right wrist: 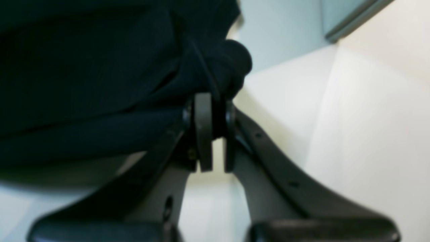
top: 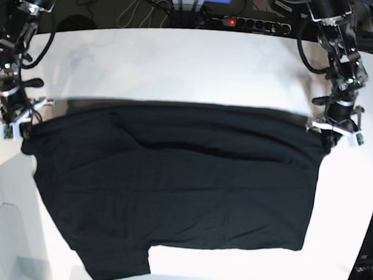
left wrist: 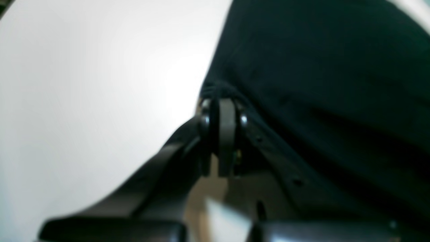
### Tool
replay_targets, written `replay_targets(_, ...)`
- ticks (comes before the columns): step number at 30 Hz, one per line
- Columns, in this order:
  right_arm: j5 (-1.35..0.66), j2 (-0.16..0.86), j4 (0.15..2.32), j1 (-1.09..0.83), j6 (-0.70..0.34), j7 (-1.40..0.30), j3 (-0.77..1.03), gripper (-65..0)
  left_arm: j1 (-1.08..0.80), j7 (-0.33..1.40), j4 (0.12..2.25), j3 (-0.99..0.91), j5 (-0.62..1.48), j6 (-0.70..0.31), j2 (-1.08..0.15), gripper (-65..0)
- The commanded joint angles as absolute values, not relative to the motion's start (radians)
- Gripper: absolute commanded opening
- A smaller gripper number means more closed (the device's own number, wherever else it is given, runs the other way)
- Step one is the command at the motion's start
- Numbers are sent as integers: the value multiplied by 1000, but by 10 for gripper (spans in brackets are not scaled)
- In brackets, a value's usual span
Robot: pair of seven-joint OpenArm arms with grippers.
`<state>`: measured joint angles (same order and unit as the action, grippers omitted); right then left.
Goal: Fold the T-shirt properly
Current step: 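Drag the held shirt edge back toward the robot with both grippers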
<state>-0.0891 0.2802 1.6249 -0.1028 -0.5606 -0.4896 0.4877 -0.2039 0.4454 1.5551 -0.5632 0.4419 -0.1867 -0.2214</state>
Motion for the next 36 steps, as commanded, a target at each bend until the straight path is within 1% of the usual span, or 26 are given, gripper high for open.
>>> replay_targets(1,-101,302,1646,-68,-567,-479,492,-650,-183,424,1578,-575,444,-183,-239,-650)
replay_targets(3,-99,305,1641,-7,-567,-524,492,-650,-145,435,1569,-575,444,-183,-242,-650)
replay_targets(5,-99,323,1626,50,-567,-562,481,-650,-91,489,1554,-575,443,-183,-242,-650)
replay_targets(12,-97,404,1497,294,-564,-607,309,-650,93,607,1500,-575,441,-183,-271,-650)
replay_targets(17,-97,415,1446,404,-562,-661,285,-650,171,673,1498,-605,438,-182,-272,-650)
replay_targets(22,-97,415,1442,381,-562,-664,288,-650,171,677,1498,-647,441,-182,-271,-650)
replay_targets(32,-101,410,1451,303,-565,-661,378,-650,27,671,1508,-676,443,-183,-265,-650)
replay_targets(36,-99,414,1508,292,-565,-671,378,-650,12,676,1511,-697,444,-183,-263,-650)
